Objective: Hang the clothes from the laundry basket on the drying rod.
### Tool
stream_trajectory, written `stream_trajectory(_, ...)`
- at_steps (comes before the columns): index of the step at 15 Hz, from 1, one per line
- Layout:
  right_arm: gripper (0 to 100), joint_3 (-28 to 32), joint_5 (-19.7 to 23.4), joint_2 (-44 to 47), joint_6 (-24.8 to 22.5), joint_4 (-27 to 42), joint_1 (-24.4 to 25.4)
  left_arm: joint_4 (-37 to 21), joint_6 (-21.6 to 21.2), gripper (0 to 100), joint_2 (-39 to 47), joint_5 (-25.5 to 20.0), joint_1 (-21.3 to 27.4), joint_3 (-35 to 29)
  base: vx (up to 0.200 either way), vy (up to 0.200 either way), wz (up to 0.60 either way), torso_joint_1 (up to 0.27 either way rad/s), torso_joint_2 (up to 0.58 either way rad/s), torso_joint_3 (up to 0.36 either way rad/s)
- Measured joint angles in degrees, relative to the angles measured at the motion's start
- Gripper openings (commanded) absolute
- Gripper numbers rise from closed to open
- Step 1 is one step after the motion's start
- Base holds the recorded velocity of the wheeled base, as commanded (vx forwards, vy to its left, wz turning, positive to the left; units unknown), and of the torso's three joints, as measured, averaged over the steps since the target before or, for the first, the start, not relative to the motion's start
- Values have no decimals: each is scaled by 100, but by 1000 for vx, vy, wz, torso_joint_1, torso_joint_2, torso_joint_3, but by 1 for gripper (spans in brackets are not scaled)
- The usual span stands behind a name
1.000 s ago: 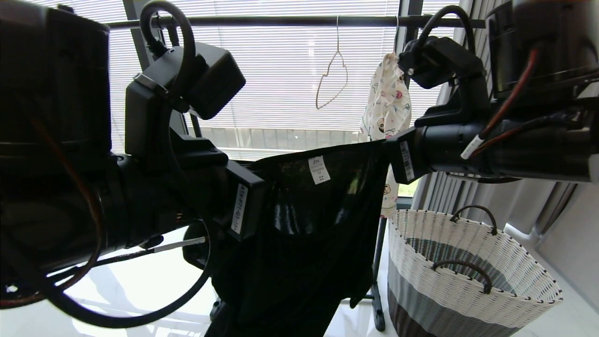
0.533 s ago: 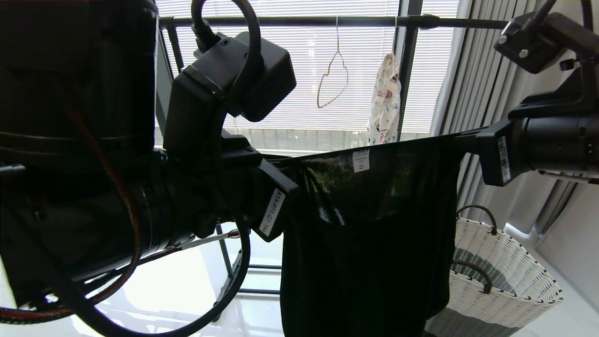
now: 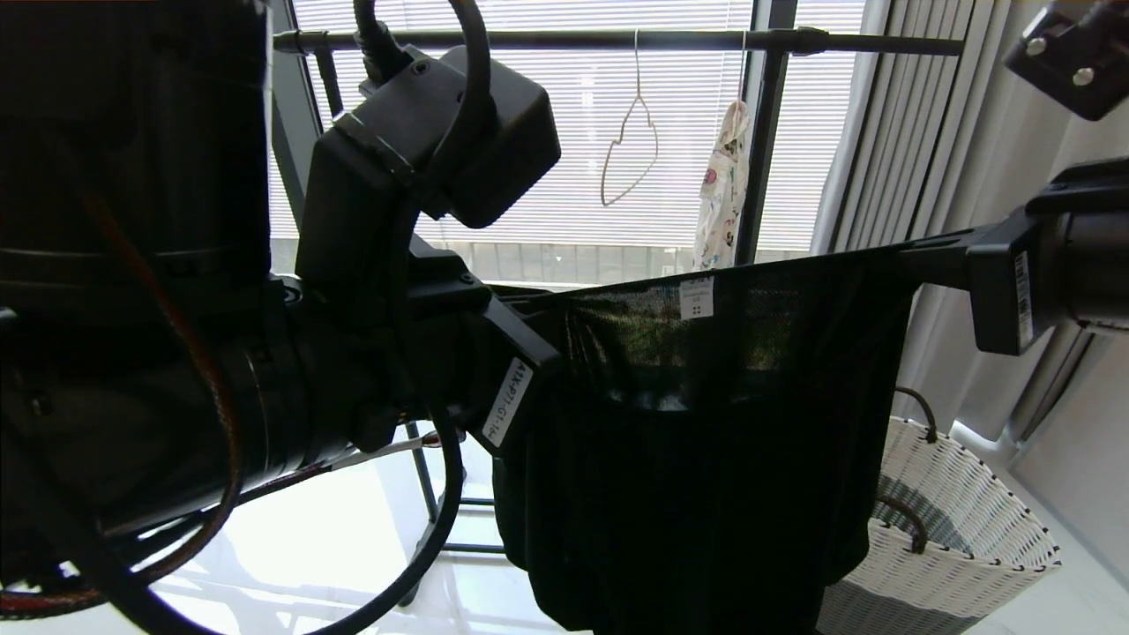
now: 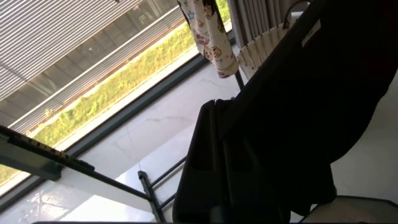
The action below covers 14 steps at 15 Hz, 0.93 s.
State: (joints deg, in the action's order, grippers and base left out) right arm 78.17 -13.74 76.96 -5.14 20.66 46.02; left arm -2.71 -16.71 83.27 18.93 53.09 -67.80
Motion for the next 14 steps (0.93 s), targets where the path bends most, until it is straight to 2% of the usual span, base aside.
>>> stream_trajectory(3,0,-166,551,-497,2,772,20,335,-162,0,99,-251,2,-41,0,0,0,0,0,0)
stream_trajectory(4,0,-234,795,-731,2,1130,130,664,-173,0,184,-511,2,-160,0,0,0,0,0,0)
stream_trajectory(5,0,-295,901,-924,2,1335,334,728,-193,0,269,-756,2,-289,0,0,0,0,0,0)
stream_trajectory(6,0,-352,931,-1056,4,1412,569,761,-263,0,355,-947,2,-438,0,0,0,0,0,0)
stream_trajectory(9,0,-457,936,-1189,6,1448,1191,768,-461,0,550,-1023,-11,-681,0,0,0,0,0,0)
stream_trajectory(12,0,-510,841,-1161,20,1437,1308,588,-457,0,556,-1009,-11,-689,0,0,0,0,0,0)
stream_trajectory(14,0,-532,714,-1139,39,1302,1173,-112,-266,0,380,-1009,27,-686,0,0,0,0,0,0)
